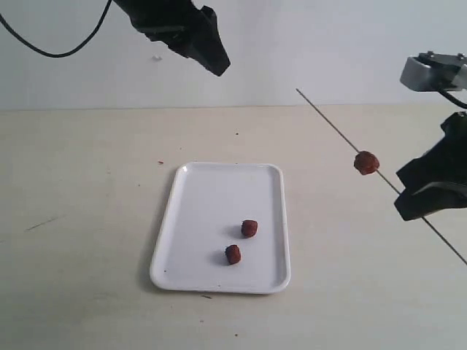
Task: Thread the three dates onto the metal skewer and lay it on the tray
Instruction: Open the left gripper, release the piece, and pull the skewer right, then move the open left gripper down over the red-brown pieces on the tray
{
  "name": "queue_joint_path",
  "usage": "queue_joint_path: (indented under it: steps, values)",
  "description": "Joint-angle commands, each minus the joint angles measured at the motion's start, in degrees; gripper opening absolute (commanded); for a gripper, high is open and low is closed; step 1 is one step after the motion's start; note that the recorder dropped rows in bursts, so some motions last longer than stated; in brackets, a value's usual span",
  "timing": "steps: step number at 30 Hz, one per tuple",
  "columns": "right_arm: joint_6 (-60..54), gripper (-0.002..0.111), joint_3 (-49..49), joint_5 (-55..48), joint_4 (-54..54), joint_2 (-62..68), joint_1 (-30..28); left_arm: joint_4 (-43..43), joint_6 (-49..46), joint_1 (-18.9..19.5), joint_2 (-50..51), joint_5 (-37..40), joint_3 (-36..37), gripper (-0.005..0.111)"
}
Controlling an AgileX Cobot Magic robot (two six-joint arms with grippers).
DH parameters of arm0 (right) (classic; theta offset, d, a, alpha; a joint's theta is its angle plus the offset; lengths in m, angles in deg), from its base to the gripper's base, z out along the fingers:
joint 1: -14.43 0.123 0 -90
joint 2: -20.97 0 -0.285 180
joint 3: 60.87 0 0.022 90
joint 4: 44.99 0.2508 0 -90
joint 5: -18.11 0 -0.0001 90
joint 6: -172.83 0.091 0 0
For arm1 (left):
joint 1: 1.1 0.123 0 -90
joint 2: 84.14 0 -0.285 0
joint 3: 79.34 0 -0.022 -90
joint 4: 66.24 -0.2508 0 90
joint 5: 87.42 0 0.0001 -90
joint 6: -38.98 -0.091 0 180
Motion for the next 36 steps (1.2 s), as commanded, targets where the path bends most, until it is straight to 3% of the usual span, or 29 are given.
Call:
queue_joint_path:
  steps: [1, 11, 21, 25, 29, 33, 36]
  values:
    - [2.81, 0.000, -1.93, 0.30, -1.57, -4.46, -0.28, 4.78, 1.15, 0.03, -0.38, -0.02, 0.18, 0.073]
    - [6.12, 0.000, -8.53, 0.76, -6.23, -7.78, -0.28, 4.34, 7.59, 1.18, -0.78, -0.02, 2.53, 0.073]
    - [7.67, 0.000, -9.61, 2.24, -9.15, -8.22, -0.28, -8.22, 10.66, 1.90, -2.18, -0.02, 13.06, 0.073]
    - [8.29, 0.000, -9.61, 4.01, -9.09, -8.22, -0.28, -7.15, 13.63, 1.90, -1.10, -0.02, 16.83, 0.073]
    - [8.31, 0.000, -9.61, 4.38, -9.09, -8.12, -0.28, -3.97, 11.26, -1.41, 2.99, -0.02, 18.18, 0.073]
    - [9.02, 0.000, -9.61, 3.71, -9.09, -8.12, -0.28, -3.74, 24.97, -4.50, 7.04, -0.02, 18.18, 0.073]
    - [10.56, 0.000, -9.61, 3.19, -8.43, -8.12, -0.28, -2.91, 24.22, -5.15, 8.60, -0.02, 18.18, 0.073]
